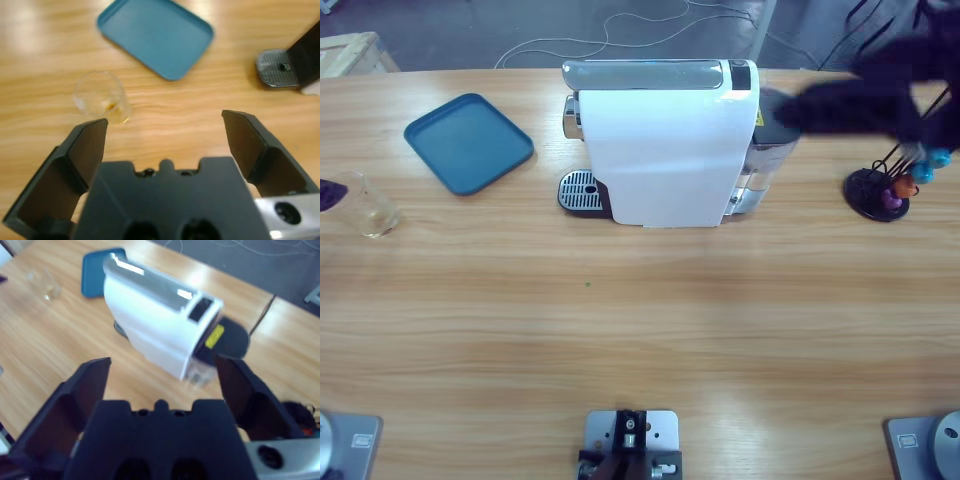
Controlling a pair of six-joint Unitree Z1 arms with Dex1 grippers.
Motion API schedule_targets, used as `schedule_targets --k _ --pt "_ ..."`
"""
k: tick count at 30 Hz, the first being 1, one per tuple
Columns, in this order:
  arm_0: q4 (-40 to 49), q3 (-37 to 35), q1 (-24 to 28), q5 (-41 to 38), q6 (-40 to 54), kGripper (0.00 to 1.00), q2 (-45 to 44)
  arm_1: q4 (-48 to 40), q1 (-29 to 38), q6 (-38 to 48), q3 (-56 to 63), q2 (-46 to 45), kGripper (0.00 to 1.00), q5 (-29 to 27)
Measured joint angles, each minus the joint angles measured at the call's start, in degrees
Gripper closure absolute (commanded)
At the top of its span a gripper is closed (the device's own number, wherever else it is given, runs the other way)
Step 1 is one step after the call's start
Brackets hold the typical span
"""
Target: Pour coffee
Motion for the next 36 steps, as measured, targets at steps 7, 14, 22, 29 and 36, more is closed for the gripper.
schedule_targets --k 7,14,22,29,36 --pt "-15.70 7.85 1.69 9.12 -0.65 0.009 9.46 3.11 0.03 1.51 3.89 -2.98 0.000 0.04" --pt "-25.05 14.09 10.18 12.12 -2.20 0.018 13.54 3.33 0.03 1.75 4.01 -2.92 0.000 0.04" --pt "-42.14 23.87 13.11 -0.51 3.59 0.015 13.53 3.18 0.03 3.09 4.03 -0.63 0.000 0.04" --pt "-43.61 24.69 13.93 1.82 5.81 0.013 13.78 2.47 0.03 3.19 4.03 1.22 0.000 0.04" --pt "-43.63 24.69 13.94 2.41 6.31 0.013 14.34 2.47 0.03 3.36 4.51 1.70 0.000 0.04"
